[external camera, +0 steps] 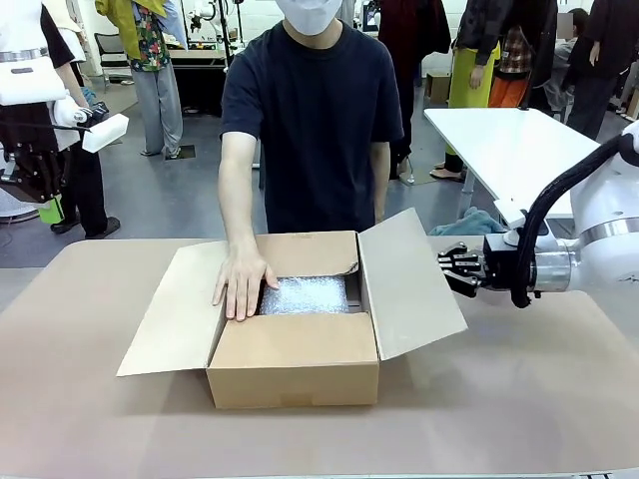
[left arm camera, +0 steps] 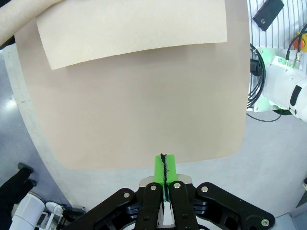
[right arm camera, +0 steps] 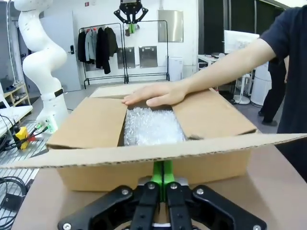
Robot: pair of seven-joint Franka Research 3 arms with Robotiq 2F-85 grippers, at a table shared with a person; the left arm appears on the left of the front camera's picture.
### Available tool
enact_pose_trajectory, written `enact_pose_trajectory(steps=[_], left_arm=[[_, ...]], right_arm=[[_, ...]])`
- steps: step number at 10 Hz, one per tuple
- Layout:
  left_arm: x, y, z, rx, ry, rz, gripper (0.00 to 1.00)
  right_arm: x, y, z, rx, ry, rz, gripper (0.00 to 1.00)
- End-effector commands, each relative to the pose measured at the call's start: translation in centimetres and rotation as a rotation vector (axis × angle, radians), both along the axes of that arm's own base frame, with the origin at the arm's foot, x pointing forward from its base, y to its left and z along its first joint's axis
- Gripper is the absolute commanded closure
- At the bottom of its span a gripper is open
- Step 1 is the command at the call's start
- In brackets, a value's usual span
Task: Wrap the clocks to prevent damage.
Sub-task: Push the right (or left) flap of the Package Box to close it.
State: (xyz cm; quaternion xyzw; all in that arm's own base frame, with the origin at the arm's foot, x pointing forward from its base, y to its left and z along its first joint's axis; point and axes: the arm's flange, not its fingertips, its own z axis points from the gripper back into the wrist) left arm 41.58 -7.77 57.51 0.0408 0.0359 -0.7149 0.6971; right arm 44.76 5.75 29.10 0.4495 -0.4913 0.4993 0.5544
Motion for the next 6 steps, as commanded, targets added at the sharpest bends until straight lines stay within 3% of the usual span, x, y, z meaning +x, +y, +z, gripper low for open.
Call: enact_pose_trajectory(steps=[1, 6], left_arm=[[0.0, -0.1, 0.1, -0.014, -0.002, 0.023, 1.00], [0.0, -0.1, 0.1, -0.014, -0.002, 0.023, 1.00]], right_arm=[[0.3, 2.9, -0.2, -0.025, -0.045, 0.015, 0.99], [1.7, 8.6, -1.2, -0.094, -0.048, 0.074, 0.99]])
